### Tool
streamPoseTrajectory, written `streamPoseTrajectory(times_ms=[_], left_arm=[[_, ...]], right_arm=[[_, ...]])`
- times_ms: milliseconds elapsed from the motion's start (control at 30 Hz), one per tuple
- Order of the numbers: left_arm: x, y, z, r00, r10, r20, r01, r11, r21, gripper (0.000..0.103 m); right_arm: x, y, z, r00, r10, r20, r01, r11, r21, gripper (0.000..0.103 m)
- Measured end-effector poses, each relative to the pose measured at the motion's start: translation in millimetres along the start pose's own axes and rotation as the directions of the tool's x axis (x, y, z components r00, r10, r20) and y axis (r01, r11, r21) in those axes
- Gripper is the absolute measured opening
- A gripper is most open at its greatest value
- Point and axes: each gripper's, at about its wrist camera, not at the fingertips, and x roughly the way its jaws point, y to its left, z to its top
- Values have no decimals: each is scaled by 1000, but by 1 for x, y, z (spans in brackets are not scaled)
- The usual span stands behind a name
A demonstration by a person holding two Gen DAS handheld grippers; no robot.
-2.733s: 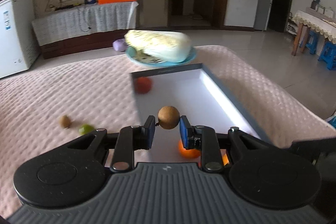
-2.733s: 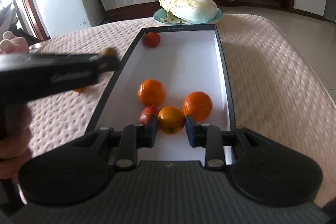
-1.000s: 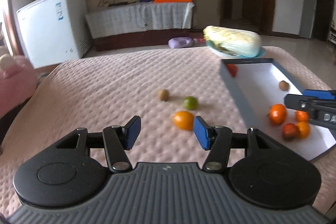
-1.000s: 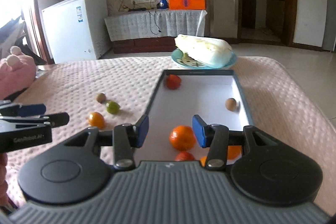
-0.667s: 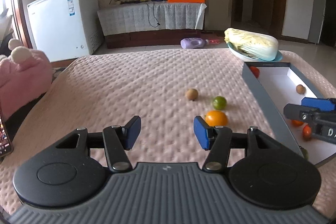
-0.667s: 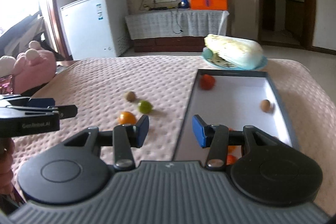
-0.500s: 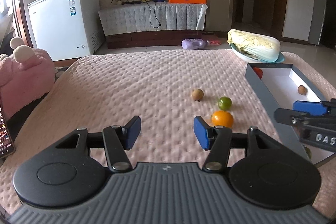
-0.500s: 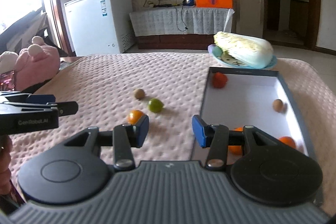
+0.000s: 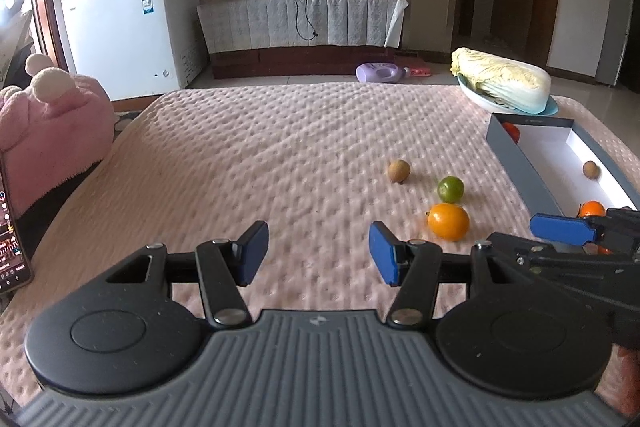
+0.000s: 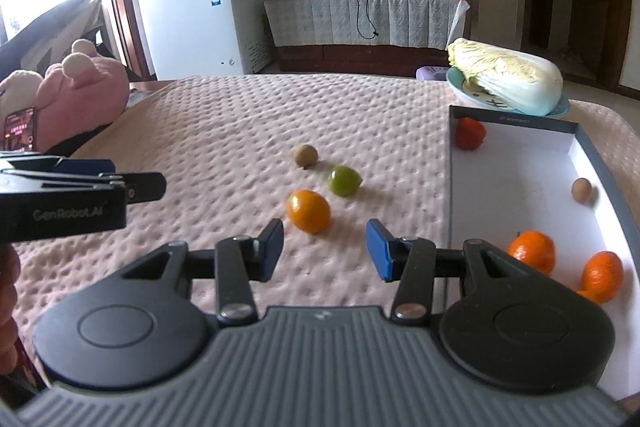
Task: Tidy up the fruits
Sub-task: 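Move the open right gripper back over the quilt toward an orange, then grasp the orange on the quilt with the right gripper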
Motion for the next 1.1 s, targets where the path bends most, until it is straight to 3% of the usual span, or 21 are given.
streamPoseTrajectory(times_ms=[433, 1100], left_arm=[[3, 10, 2, 1000, -6, -8, 5, 999, -42, 64], [1, 0, 2, 1000, -25, -5, 25, 999, -24, 64]], right_arm=[[11, 5, 0, 1000, -16, -10, 16, 1000, 4, 48], [17, 3, 7, 1000, 7, 5, -7, 1000, 12, 48]])
